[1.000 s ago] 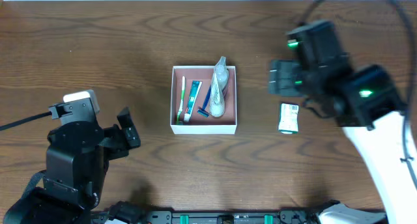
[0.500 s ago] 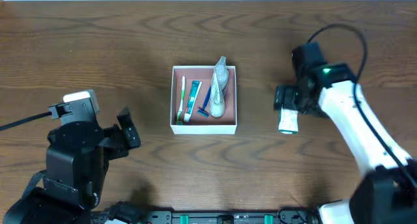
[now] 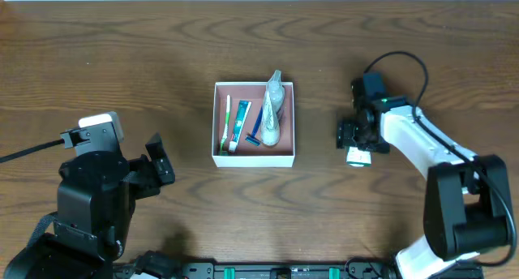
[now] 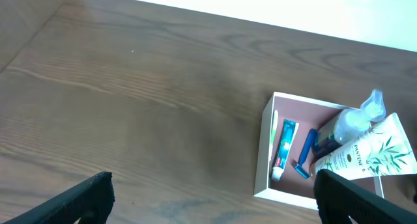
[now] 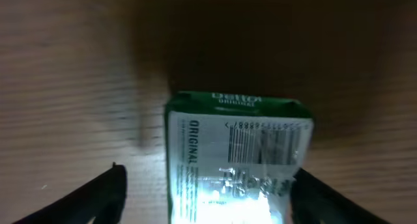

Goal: Pack container
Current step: 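Grasp the green Dettol soap bar with the right gripper, then push soap bar into the box's front gap with right gripper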

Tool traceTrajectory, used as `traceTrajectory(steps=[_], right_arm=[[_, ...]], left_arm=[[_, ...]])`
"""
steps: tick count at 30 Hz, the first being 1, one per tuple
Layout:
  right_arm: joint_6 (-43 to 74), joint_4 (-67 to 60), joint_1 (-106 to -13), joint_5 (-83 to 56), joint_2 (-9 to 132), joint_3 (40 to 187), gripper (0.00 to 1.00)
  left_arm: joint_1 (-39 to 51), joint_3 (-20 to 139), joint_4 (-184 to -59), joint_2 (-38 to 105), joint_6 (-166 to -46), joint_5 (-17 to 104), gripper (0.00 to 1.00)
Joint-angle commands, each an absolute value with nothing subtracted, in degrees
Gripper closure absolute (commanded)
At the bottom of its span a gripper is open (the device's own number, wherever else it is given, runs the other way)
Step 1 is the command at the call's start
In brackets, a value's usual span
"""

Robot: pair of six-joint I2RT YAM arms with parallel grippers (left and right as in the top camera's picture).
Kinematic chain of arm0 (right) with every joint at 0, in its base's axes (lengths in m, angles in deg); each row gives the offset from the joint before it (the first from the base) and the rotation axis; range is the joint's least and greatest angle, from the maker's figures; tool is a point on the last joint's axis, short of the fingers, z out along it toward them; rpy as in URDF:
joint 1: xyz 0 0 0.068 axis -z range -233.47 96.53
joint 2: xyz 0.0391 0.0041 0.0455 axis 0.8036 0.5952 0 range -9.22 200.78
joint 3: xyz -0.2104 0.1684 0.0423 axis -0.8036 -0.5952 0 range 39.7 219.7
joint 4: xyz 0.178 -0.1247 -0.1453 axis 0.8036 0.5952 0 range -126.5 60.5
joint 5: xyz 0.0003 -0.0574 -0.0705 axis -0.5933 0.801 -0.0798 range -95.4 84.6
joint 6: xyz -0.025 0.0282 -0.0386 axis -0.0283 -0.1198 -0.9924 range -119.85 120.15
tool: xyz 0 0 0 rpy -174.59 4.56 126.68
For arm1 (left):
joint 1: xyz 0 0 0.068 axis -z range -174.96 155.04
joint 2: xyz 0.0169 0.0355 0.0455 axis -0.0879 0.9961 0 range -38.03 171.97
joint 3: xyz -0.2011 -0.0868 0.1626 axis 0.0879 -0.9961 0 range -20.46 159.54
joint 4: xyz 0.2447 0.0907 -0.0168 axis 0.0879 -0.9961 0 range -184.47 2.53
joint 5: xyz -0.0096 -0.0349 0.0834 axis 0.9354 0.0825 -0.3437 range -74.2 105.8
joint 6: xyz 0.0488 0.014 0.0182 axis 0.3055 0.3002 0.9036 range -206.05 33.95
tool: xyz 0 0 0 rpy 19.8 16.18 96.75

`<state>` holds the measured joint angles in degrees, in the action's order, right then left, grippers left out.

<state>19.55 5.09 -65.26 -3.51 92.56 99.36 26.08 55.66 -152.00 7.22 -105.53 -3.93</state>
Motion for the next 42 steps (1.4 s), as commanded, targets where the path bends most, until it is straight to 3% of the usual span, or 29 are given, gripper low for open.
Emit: traceTrajectory(steps=[1, 5, 10, 18, 24, 29, 34, 37, 42], right_arm=[[19.2, 4.5, -64.9, -3.7, 94.0, 98.7, 0.34], [19.2, 4.2, -64.9, -3.7, 93.3, 98.7, 0.49], [19.2, 5.0, -65.0, -4.4, 90.9, 98.9, 0.58], [19.2, 8.5, -68.4, -7.5, 77.0, 98.9, 0.59], [19.2, 5.1, -77.6, -13.4, 65.5, 98.9, 0.64], [18.7, -2.0, -87.5, -12.2, 64.4, 98.9, 0.61], [1.8, -8.8, -94.2, -13.5, 68.0, 98.9, 0.55], [-11.1, -9.5, -97.1, -14.4, 70.0, 98.9, 0.58], [-16.4, -9.5, -97.8, -14.4, 71.4, 98.9, 0.57]], left_arm=[[25.8, 55.9, -152.2, 7.2, -105.2, -4.7, 0.02], [25.8, 55.9, -152.2, 7.2, -105.2, -4.7, 0.02], [25.8, 55.9, -152.2, 7.2, -105.2, -4.7, 0.02], [25.8, 55.9, -152.2, 7.2, -105.2, -4.7, 0.02], [25.8, 55.9, -152.2, 7.2, -105.2, -4.7, 0.02], [25.8, 55.9, -152.2, 7.2, -105.2, -4.7, 0.02], [25.8, 55.9, -152.2, 7.2, -105.2, -4.7, 0.02], [25.8, 55.9, -152.2, 7.2, -105.2, -4.7, 0.02], [25.8, 55.9, -152.2, 7.2, -105.2, -4.7, 0.02]])
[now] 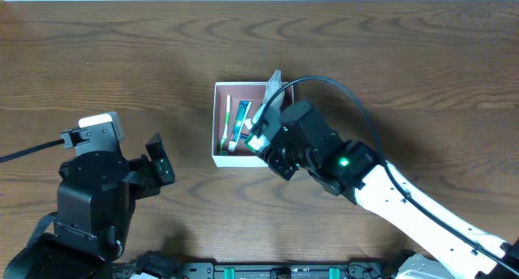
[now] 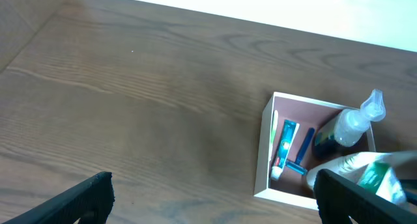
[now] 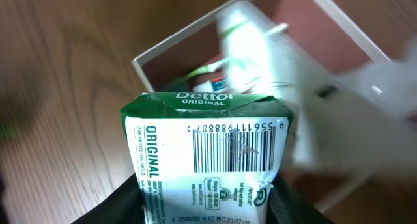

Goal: Pack container
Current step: 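Push soap bar into the box's front gap with right gripper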

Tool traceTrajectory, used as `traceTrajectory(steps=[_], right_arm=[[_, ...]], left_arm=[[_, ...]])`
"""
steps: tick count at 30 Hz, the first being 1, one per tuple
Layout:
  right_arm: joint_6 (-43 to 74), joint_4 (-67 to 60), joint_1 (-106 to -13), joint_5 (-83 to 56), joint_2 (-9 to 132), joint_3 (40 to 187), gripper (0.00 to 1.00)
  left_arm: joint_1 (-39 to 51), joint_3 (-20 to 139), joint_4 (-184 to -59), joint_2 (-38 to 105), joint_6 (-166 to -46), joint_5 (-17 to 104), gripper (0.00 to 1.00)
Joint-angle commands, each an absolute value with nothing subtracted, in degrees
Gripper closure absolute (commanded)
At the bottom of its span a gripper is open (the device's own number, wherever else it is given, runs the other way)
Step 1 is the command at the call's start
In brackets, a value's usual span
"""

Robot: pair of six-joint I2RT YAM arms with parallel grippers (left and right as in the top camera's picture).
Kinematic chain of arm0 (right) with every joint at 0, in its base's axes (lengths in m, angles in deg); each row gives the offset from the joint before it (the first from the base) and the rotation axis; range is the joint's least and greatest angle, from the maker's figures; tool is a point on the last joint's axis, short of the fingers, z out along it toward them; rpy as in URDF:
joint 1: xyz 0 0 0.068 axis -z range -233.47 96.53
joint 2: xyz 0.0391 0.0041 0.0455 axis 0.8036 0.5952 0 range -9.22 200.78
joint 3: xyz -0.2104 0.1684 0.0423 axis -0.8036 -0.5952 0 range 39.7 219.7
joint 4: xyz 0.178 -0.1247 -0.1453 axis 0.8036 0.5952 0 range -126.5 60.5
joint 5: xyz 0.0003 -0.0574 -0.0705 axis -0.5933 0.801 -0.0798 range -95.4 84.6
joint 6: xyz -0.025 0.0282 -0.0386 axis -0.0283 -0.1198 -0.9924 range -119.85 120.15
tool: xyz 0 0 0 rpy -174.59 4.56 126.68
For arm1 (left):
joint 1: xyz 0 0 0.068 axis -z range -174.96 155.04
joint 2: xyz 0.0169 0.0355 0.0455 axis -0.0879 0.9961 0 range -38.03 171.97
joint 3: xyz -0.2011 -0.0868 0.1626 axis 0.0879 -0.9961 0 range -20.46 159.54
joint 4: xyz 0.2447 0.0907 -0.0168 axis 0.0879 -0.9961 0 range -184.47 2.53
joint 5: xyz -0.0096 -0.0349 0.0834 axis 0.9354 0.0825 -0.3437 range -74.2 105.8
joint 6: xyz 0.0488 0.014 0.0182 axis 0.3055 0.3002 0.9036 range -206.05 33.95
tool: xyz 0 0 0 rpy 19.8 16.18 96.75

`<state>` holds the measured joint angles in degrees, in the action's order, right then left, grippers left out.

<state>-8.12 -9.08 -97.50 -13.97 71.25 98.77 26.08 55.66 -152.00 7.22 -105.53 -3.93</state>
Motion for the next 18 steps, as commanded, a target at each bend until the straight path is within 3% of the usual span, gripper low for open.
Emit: traceTrajectory(steps=[1, 18], right_arm=[[-16.4, -9.3, -97.6, -14.4, 71.5, 98.9, 0.56], [-17.7, -8.4, -95.6, -9.9, 74.7, 98.9, 0.58]], left_arm=[[25.8, 55.9, -152.2, 7.2, -105.2, -4.7, 0.02], [25.8, 55.9, -152.2, 7.2, -105.2, -4.7, 0.02]])
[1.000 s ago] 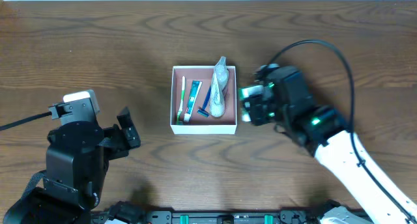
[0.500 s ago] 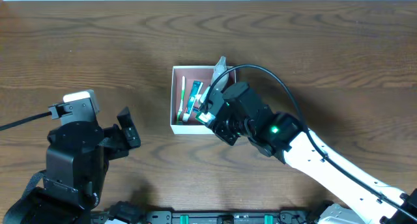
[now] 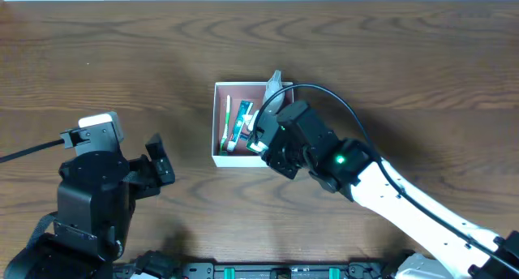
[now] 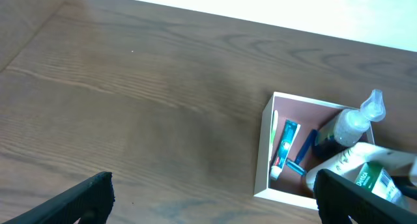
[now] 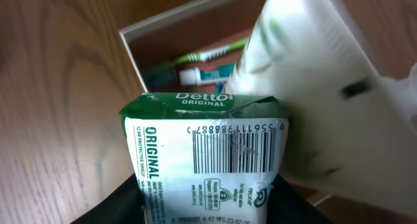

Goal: Pack container
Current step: 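Push soap bar into the box's front gap with right gripper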

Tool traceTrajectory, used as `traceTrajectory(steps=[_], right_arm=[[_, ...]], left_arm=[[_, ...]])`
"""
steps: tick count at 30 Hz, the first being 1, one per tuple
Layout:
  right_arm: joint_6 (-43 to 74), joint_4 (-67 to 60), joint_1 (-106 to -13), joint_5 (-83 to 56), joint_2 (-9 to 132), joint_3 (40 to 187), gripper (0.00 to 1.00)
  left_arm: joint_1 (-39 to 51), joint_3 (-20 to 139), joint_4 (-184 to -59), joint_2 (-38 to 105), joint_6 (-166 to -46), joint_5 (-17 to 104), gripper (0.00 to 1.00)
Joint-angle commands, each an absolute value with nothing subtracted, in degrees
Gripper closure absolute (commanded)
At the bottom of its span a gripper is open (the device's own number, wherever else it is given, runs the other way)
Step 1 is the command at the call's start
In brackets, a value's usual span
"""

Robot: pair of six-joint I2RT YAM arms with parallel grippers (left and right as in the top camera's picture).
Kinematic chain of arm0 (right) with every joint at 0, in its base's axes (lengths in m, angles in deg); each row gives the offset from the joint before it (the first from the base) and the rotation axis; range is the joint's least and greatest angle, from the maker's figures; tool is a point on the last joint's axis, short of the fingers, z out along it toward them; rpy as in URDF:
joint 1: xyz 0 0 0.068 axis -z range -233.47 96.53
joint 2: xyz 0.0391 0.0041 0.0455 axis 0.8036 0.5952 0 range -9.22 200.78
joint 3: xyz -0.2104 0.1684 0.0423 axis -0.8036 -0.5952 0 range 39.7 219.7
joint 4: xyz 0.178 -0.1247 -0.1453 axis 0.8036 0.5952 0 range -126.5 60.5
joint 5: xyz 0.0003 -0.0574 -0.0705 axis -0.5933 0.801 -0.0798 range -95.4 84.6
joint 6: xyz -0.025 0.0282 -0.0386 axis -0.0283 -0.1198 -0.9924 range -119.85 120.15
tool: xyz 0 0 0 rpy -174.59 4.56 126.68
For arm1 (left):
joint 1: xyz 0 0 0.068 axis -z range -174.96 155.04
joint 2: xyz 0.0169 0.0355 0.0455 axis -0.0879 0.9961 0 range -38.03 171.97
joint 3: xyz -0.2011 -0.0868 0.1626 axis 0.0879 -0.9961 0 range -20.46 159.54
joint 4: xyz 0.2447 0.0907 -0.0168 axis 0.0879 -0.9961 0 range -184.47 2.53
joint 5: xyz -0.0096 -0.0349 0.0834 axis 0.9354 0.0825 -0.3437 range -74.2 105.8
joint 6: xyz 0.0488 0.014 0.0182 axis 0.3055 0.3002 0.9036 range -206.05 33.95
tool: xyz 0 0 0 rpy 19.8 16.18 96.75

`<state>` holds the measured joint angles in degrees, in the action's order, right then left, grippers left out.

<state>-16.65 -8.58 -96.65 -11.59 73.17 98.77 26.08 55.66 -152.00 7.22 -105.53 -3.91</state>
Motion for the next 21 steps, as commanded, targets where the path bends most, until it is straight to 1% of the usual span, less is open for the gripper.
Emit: traceTrajectory(steps=[1, 4, 17, 21], right_arm=[[-17.7, -8.3, -95.6, -9.9, 75.2, 98.9, 0.59], [-17.7, -7.7, -95.6, -9.7, 75.4, 98.9, 0.6], [-17.7, -6.9, -96.2, -10.0, 75.4, 98.9, 0.59], [-17.7, -5.5, -97.0, -9.5, 74.2, 98.9, 0.61]], left_arm=[[25.8, 55.9, -152.2, 7.2, -105.2, -4.7, 0.02], [25.8, 55.9, -152.2, 7.2, -105.2, -4.7, 0.02], [25.8, 55.9, -152.2, 7.2, -105.2, -4.7, 0.02], [25.8, 55.9, -152.2, 7.2, -105.2, -4.7, 0.02]])
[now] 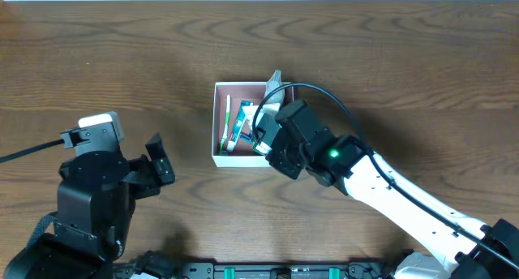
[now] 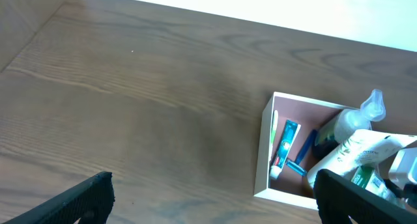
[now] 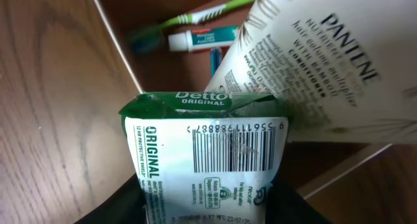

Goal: Pack container
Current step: 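Push soap bar into the box's front gap with right gripper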

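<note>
The white box with a reddish floor sits mid-table. It holds a green toothbrush, a toothpaste tube, a blue razor, a spray bottle and a white Pantene tube. My right gripper is shut on a green-and-white Dettol soap packet. It holds the packet over the box's front part, next to the Pantene tube. My left gripper stands open and empty, well to the left of the box.
The wooden table runs to a pale far edge at the top. The left arm's body fills the front left corner. The right arm reaches in from the front right, its cable arching beside the box.
My right gripper has moved the soap packet from the box's front rim to a place further in over the box floor, closer to the toothpaste and the Pantene tube. The left arm has not moved.
My right gripper stood open around the soap packet lying on the table right of the box. Then it was shut on the packet and held it at the box's front right. Then the packet was over the front rim, and now it is over the inside.
</note>
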Tool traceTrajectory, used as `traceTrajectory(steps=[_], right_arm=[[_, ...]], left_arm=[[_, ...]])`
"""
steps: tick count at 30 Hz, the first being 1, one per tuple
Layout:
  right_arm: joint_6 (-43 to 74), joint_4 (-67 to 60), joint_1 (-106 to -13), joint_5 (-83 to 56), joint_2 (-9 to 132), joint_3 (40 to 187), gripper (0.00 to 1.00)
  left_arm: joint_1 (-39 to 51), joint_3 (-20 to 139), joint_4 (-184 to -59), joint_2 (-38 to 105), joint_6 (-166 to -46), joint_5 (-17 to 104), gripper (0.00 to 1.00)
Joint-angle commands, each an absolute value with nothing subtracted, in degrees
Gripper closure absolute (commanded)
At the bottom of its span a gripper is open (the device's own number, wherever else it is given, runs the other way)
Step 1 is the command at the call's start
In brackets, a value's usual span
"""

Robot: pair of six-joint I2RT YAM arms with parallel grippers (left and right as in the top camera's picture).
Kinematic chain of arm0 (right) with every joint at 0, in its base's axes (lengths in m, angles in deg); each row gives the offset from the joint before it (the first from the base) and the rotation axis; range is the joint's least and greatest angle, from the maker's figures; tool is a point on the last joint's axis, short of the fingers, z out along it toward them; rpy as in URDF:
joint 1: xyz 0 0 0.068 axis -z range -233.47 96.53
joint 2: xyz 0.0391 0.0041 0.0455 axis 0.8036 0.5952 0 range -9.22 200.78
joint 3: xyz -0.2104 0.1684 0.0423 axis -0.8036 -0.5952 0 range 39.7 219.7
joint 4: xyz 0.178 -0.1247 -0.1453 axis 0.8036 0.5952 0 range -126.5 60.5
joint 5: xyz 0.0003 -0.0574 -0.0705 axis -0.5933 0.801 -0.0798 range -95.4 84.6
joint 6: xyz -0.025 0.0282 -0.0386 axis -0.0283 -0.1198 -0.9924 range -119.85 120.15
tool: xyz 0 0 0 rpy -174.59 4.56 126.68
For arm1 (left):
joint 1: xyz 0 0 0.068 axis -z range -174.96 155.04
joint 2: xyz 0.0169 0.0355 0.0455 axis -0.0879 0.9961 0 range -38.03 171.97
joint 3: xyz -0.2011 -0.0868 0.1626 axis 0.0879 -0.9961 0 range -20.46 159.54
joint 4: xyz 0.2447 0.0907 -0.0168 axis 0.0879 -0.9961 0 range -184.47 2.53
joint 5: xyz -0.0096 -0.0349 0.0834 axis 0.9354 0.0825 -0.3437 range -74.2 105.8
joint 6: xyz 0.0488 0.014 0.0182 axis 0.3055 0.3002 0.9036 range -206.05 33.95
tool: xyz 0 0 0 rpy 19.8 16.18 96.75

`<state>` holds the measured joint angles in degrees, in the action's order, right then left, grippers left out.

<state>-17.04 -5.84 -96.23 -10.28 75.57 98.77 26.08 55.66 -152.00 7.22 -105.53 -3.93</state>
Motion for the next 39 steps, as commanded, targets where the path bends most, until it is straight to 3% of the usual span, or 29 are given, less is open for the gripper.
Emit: traceTrajectory(steps=[1, 10, 12, 19, 28, 39], right_arm=[[-17.2, -5.1, -97.0, -8.5, 73.7, 98.9, 0.62], [-7.0, 0.4, -96.2, 3.1, 68.6, 98.9, 0.63], [-6.7, 1.2, -96.2, 0.6, 68.1, 98.9, 0.6], [-5.4, 3.9, -98.0, -15.5, 67.8, 98.9, 0.64], [-3.7, 2.7, -105.1, -14.3, 67.8, 98.9, 0.6], [-12.6, -16.1, -105.6, -15.3, 69.2, 98.9, 0.57]], left_arm=[[25.8, 55.9, -152.2, 7.2, -105.2, -4.7, 0.02], [25.8, 55.9, -152.2, 7.2, -105.2, -4.7, 0.02], [25.8, 55.9, -152.2, 7.2, -105.2, -4.7, 0.02], [25.8, 55.9, -152.2, 7.2, -105.2, -4.7, 0.02], [25.8, 55.9, -152.2, 7.2, -105.2, -4.7, 0.02], [25.8, 55.9, -152.2, 7.2, -105.2, -4.7, 0.02]])
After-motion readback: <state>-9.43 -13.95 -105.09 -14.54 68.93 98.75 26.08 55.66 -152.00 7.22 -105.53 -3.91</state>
